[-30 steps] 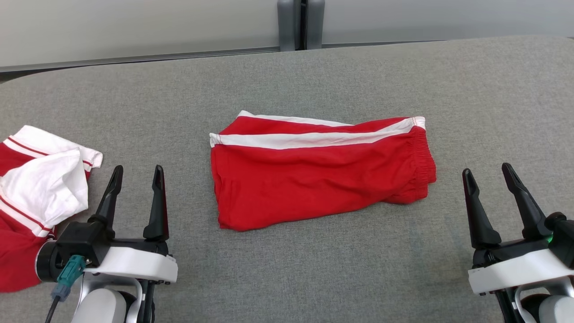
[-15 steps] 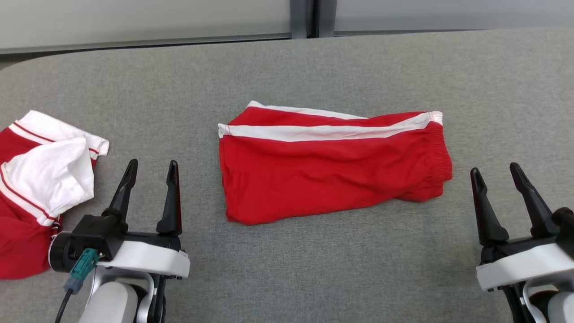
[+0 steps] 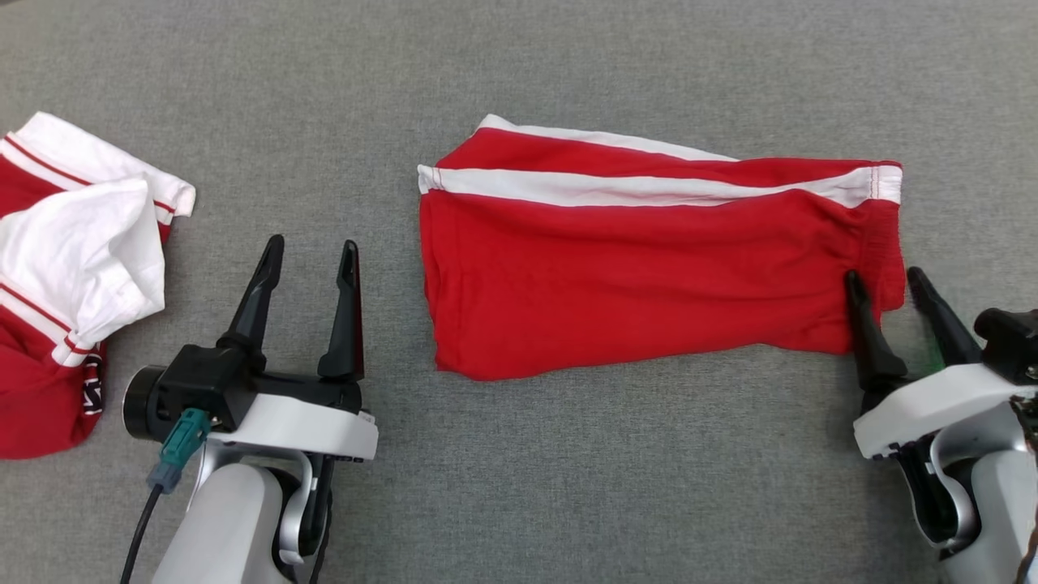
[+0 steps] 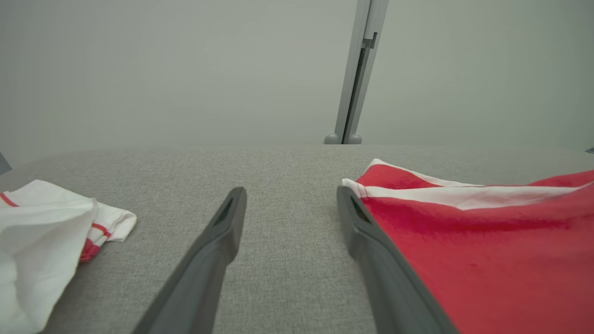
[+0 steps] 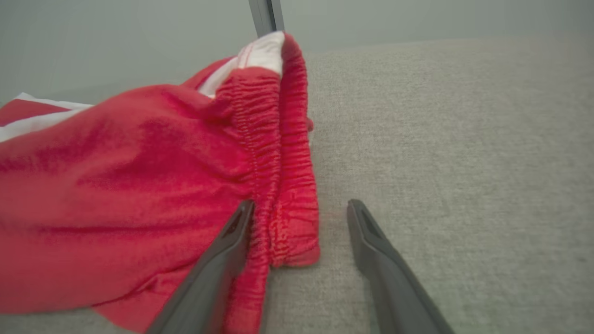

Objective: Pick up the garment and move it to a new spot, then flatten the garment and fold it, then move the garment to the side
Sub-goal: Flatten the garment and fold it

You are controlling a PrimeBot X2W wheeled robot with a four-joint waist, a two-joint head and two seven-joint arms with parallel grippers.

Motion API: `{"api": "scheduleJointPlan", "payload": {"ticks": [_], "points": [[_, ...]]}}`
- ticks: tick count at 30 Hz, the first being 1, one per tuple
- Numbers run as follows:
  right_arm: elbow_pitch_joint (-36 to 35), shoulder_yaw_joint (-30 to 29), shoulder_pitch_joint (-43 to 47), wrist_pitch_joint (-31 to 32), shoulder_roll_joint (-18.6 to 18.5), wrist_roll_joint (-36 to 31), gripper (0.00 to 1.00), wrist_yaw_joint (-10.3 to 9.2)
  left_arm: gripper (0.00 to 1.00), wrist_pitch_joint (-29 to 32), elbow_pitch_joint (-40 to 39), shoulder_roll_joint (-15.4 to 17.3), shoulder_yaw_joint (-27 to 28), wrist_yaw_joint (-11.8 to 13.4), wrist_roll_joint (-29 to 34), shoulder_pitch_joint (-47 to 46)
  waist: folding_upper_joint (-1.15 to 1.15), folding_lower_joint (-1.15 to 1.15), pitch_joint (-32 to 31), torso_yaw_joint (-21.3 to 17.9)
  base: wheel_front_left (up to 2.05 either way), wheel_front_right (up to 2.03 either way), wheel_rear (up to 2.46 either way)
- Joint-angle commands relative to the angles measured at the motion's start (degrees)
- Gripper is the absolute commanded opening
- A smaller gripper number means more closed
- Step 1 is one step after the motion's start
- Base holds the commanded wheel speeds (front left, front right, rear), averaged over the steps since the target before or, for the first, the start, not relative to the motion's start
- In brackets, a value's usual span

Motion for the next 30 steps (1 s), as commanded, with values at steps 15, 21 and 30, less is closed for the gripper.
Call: {"api": "scheduleJointPlan", "payload": {"ticks": [15,21,30], "points": [[7.42,9.56,-2.28,2.88,-2.16,12.82,0.0,-0.02,1.0,-0.74,0.84,0.11,0.29,-0.31,1.53,-1.98,0.0,0.0,0.29,-0.59,0.0,0.0,0.0],[7.46,8.4,-1.04,0.55,-5.96,15.31,0.0,-0.11,1.0,-0.73,1.52,-0.08,0.0,-0.43,1.36,-1.27,0.0,0.0,-1.01,-1.13,0.0,0.0,0.0],[4.0,8.1,-0.02,1.17,-10.41,19.72,0.0,-0.05,1.0,-0.76,1.51,-0.13,0.38,0.07,1.17,-0.45,0.0,0.0,-3.04,-1.84,0.0,0.0,0.0]]}}
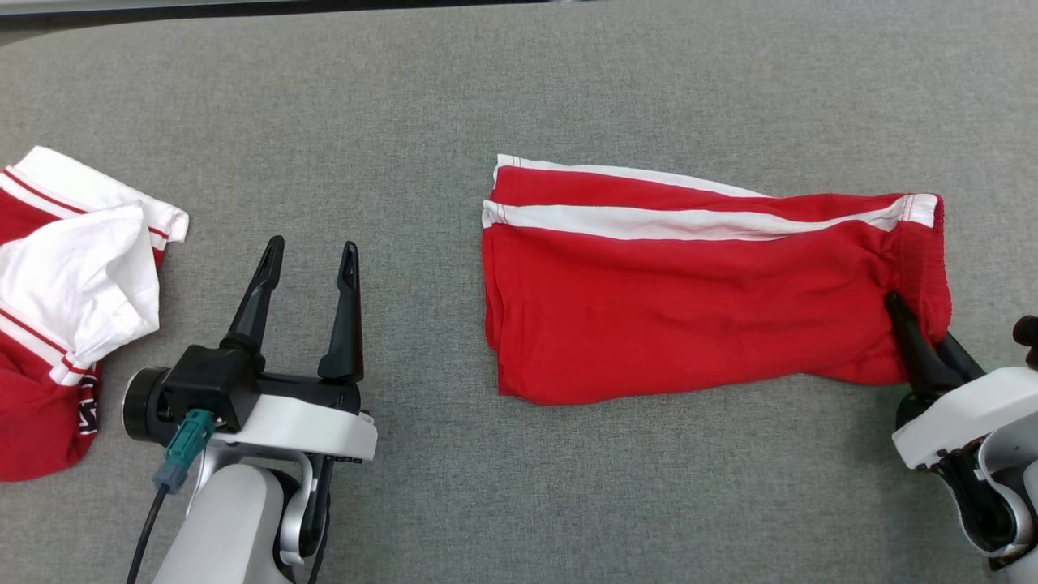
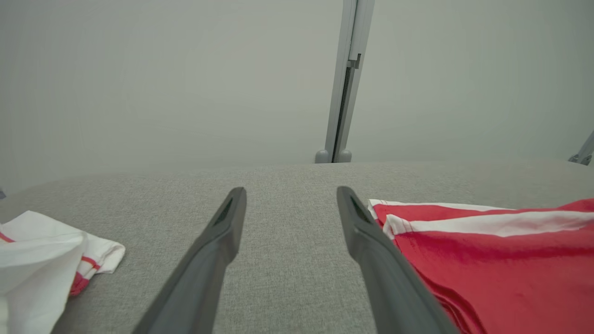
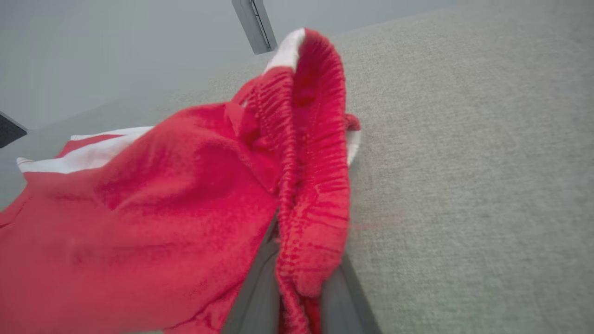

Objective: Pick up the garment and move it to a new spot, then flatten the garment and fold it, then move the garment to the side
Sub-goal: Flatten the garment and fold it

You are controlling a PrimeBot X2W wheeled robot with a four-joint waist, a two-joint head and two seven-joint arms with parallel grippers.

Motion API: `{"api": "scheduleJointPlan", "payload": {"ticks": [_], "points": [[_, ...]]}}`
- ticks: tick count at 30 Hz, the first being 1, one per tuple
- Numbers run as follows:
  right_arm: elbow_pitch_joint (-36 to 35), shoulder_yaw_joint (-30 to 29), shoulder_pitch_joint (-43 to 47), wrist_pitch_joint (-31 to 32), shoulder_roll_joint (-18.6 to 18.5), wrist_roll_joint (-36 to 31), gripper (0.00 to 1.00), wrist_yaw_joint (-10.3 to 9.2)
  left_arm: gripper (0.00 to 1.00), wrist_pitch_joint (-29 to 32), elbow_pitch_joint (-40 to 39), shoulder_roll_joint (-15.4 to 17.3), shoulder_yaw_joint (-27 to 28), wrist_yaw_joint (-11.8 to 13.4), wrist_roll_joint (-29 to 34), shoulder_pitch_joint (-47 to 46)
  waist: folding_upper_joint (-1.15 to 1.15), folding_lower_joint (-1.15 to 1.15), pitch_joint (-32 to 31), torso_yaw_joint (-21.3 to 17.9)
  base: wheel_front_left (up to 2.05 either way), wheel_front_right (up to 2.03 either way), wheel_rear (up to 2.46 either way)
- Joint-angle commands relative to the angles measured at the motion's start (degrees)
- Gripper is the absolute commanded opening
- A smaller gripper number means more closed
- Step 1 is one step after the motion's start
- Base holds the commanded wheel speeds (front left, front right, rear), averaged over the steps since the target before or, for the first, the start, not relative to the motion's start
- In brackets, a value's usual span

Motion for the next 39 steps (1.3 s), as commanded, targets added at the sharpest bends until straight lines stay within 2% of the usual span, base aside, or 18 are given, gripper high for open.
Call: {"api": "scheduleJointPlan", "payload": {"ticks": [1,5,9,13,18,24,25,26,27,28,29,36,39], "points": [[-1.55,-0.03,0.4,0.97,-0.54,1.22,0.0,-0.11,1.0,-0.21,-0.03,0.27,0.39,0.17,-0.23,0.55,0.0,0.0,-0.62,-0.21,0.0,0.0,0.0],[-7.04,-0.33,0.5,5.18,1.14,7.1,0.0,-0.06,1.0,-0.22,-0.08,0.2,0.37,0.16,-0.46,0.86,0.0,0.0,-1.29,-0.31,0.0,0.0,0.0],[-13.84,0.25,-0.05,12.24,2.56,14.26,0.0,-0.05,1.0,-0.12,0.07,-0.09,-0.02,-0.15,-0.42,0.5,0.0,0.0,-1.35,0.18,0.0,0.0,0.0],[-18.09,3.69,-2.72,20.13,5.27,19.11,0.0,-0.05,1.0,-0.13,0.65,-0.89,-0.95,-0.7,-0.6,-0.64,0.0,0.0,-0.82,1.64,0.0,0.0,0.0],[-14.77,9.13,-6.67,22.81,10.12,19.59,0.0,-0.05,1.0,-0.13,1.08,-1.53,-1.37,-1.06,-0.59,-1.57,0.0,0.0,0.03,3.53,0.0,0.0,0.0],[-6.94,12.85,-11.42,18.98,13.18,16.43,0.0,-0.05,1.0,-0.13,1.33,-2.28,-1.77,-1.59,-0.38,-2.24,0.0,0.0,0.95,5.5,0.0,0.0,0.0],[-5.89,13.41,-12.12,17.95,13.32,15.82,0.19,-0.05,1.0,-0.12,1.37,-2.4,-1.74,-1.64,-0.33,-2.32,0.0,0.0,1.08,5.67,0.0,0.0,0.0],[-5.89,13.41,-12.12,17.95,13.32,15.82,0.19,-0.05,1.0,-0.12,1.37,-2.4,-1.74,-1.64,-0.33,-2.32,0.0,0.0,1.08,5.67,0.0,0.0,0.0],[-5.19,14.08,-12.53,16.96,13.57,15.61,0.47,-0.05,1.0,-0.12,1.36,-2.5,-1.67,-1.67,-0.29,-2.37,0.0,0.0,1.18,5.78,0.0,0.0,0.0],[-4.85,14.77,-13.01,15.65,13.83,15.41,0.91,-0.05,1.0,-0.13,1.32,-2.57,-1.58,-1.7,-0.24,-2.4,0.0,0.0,1.28,5.86,0.0,0.0,0.0],[-4.71,15.81,-13.75,14.38,13.49,14.43,1.0,-0.05,1.0,-0.13,1.27,-2.64,-1.49,-1.73,-0.17,-2.44,0.0,0.0,1.42,5.89,0.0,0.0,0.0],[-6.87,22.04,-15.9,3.03,9.99,8.92,1.0,-0.05,1.0,-0.13,0.96,-2.82,-0.55,-1.63,0.33,-2.6,0.0,0.0,1.88,4.93,0.0,0.0,0.0],[-7.97,22.27,-15.75,-2.71,8.29,5.89,1.0,-0.05,1.0,-0.13,1.03,-2.8,-0.19,-1.64,0.62,-2.64,0.0,0.0,1.59,4.17,0.0,0.0,0.0]]}}
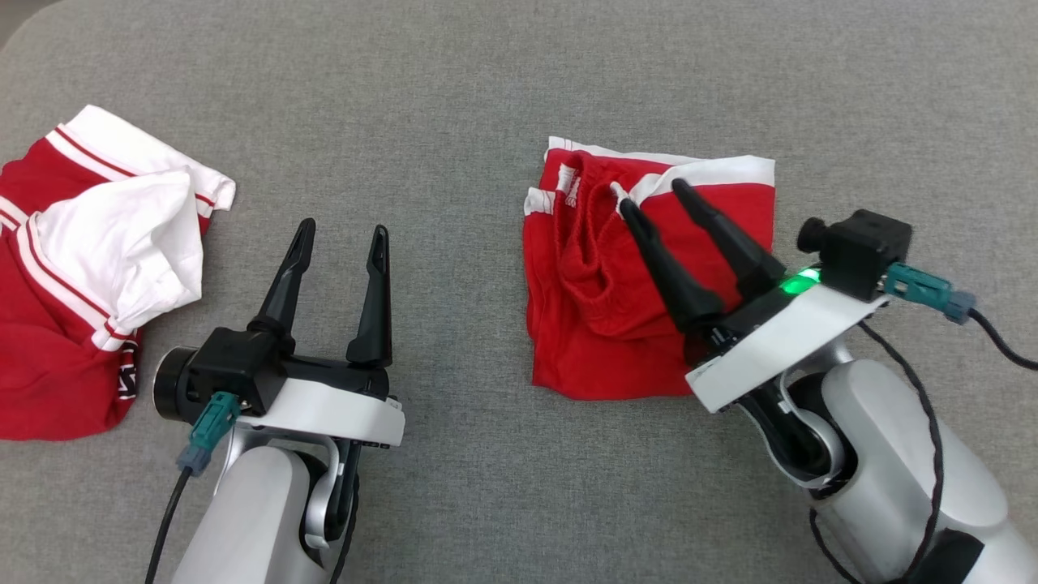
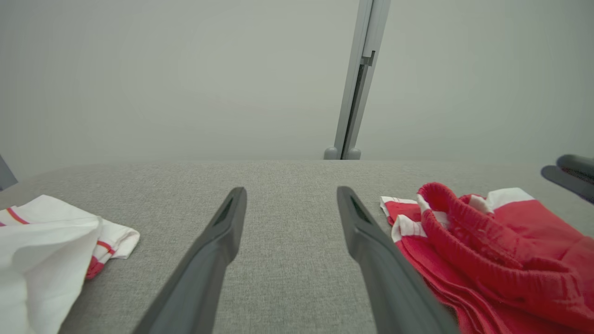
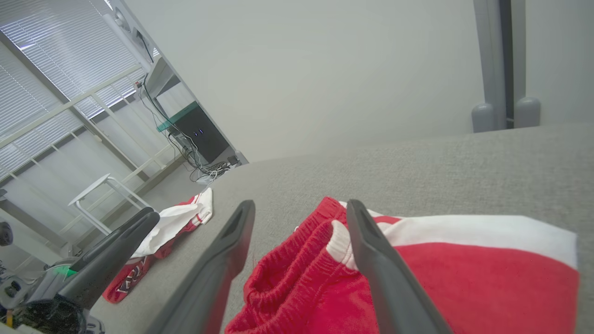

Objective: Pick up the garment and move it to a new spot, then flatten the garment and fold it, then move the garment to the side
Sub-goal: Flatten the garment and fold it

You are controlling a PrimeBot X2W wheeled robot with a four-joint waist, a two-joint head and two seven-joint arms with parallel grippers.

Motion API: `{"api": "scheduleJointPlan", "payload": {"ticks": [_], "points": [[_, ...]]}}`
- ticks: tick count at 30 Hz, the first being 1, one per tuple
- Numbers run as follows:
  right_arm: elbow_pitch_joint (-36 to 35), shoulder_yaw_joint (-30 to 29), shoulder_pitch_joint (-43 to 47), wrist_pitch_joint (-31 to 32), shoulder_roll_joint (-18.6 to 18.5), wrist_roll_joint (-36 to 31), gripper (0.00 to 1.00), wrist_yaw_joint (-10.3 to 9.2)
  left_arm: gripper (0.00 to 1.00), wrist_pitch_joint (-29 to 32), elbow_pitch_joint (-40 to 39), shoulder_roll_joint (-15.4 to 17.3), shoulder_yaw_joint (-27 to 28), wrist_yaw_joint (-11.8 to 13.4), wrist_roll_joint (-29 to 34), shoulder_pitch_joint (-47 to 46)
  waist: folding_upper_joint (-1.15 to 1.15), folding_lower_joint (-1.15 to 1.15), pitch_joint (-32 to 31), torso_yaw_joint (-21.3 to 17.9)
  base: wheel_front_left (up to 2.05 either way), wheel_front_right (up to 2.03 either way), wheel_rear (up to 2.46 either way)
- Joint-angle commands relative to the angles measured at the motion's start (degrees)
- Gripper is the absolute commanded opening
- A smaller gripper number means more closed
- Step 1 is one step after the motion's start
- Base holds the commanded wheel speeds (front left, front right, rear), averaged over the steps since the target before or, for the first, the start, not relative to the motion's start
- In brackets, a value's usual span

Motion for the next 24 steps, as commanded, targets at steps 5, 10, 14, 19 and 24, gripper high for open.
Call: {"api": "scheduleJointPlan", "payload": {"ticks": [5,10,14,19,24], "points": [[-1.15,-5.29,2.35,-8.82,-2.89,-6.67,1.0,0.02,1.0,0.01,0.14,0.33,0.92,-0.12,0.52,-0.42,0.0,0.0,-1.04,-1.63,0.0,0.0,0.0],[-3.28,-14.02,7.2,-11.74,-3.63,-11.16,1.0,0.01,1.0,0.0,0.15,1.05,2.02,0.16,0.24,0.8,0.0,0.0,-2.19,-3.29,0.0,0.0,0.0],[-5.35,-21.15,12.13,-11.36,-3.7,-14.53,1.0,0.01,1.0,0.0,0.05,1.89,2.68,0.48,0.18,1.35,0.0,0.0,-3.21,-4.4,0.0,0.0,0.0],[-9.09,-27.28,18.12,-9.86,-3.01,-18.91,1.0,0.02,1.0,0.04,-0.16,2.78,3.19,0.86,0.06,2.96,0.0,0.0,-4.79,-5.52,0.0,0.0,0.0],[-12.98,-30.05,22.73,-7.28,-1.83,-22.47,1.0,0.01,1.0,0.35,-0.75,3.52,3.28,1.15,-0.06,4.56,0.0,0.0,-5.94,-6.12,0.0,0.0,0.0]]}}
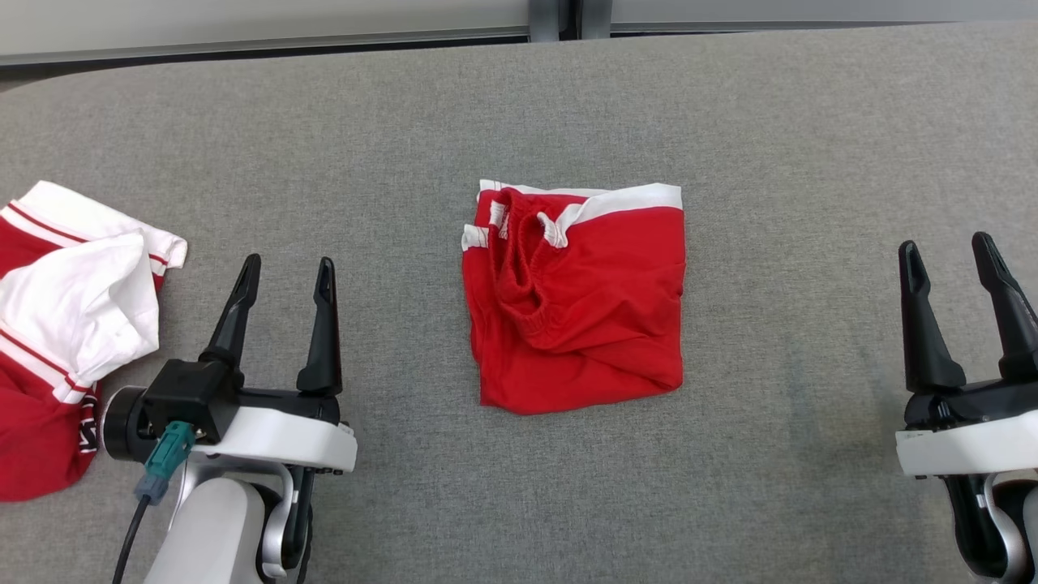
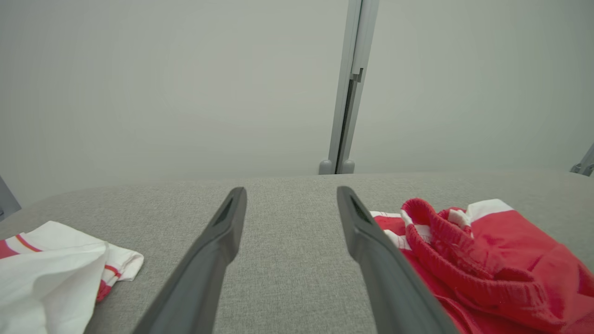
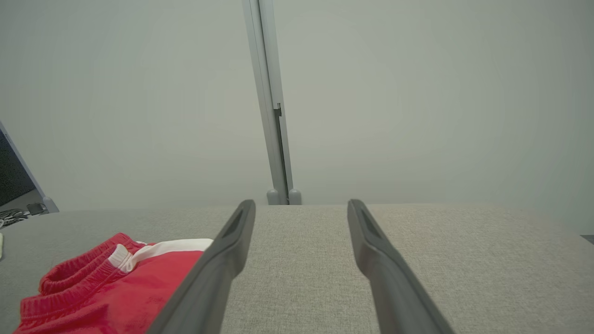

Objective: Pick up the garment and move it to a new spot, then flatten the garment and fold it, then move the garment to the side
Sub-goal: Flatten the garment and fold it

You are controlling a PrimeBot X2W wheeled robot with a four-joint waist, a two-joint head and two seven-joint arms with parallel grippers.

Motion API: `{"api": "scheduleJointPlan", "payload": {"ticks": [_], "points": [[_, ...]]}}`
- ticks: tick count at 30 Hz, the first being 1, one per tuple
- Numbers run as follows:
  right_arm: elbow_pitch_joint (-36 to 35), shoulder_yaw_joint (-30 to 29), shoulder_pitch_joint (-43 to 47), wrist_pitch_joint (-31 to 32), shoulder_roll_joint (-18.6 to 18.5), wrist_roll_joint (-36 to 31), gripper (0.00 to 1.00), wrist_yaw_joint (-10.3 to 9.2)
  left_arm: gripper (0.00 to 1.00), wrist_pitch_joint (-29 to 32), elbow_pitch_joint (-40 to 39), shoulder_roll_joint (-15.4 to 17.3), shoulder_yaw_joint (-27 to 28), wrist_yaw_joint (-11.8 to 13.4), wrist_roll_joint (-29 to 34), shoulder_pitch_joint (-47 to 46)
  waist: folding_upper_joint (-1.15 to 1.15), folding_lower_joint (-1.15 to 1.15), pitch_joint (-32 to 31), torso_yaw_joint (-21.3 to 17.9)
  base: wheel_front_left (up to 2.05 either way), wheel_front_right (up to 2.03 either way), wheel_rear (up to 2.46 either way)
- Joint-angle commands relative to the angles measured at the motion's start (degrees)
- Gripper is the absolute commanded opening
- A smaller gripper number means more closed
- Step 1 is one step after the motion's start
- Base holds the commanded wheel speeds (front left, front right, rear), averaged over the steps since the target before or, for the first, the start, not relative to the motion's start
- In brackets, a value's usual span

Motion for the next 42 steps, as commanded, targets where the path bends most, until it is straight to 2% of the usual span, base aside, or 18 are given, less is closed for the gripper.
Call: {"api": "scheduleJointPlan", "payload": {"ticks": [1,7,22,23,24,25,31,42], "points": [[-1.14,-0.47,0.97,0.59,0.34,-0.75,1.0,0.0,1.0,0.08,-0.37,0.49,0.2,0.25,-0.27,0.97,0.0,0.0,-0.37,-0.27,0.0,0.0,0.0],[-3.88,-1.13,2.75,2.47,1.56,-1.48,1.0,0.0,1.0,0.79,-1.0,0.83,0.12,0.74,-0.55,2.02,0.0,0.0,-0.96,-0.56,0.0,0.0,0.0],[-4.31,-0.29,1.52,4.4,1.18,-2.88,1.0,0.0,1.0,1.36,-1.97,0.89,-0.76,1.41,-0.68,0.73,0.0,0.0,-0.13,0.69,0.0,0.0,0.0],[-3.95,0.18,1.07,4.78,1.28,-3.16,0.97,0.01,1.0,1.37,-2.05,0.79,-0.92,1.4,-0.67,0.36,0.0,0.0,0.19,0.94,0.0,0.0,0.0],[-3.73,0.74,0.42,5.14,1.58,-3.44,0.45,0.01,1.0,1.36,-2.12,0.68,-1.04,1.37,-0.68,0.11,0.0,0.0,0.55,1.24,0.0,0.0,0.0],[-3.45,1.3,-0.45,5.12,1.75,-3.75,0.0,0.0,1.0,1.31,-2.17,0.57,-1.24,1.31,-0.67,-0.11,0.0,0.0,0.99,1.59,0.0,0.0,0.0],[2.04,8.65,-8.23,6.65,2.75,-2.89,0.0,0.0,1.0,0.71,-1.84,-0.05,-1.95,0.74,-0.67,-3.05,0.0,0.0,4.08,4.08,0.0,0.0,0.0],[22.22,27.23,-22.42,7.71,8.21,0.02,0.0,0.0,1.0,-0.2,-1.39,-1.3,-1.95,0.82,-0.81,-5.43,0.0,0.0,7.11,6.63,0.0,0.0,0.0]]}}
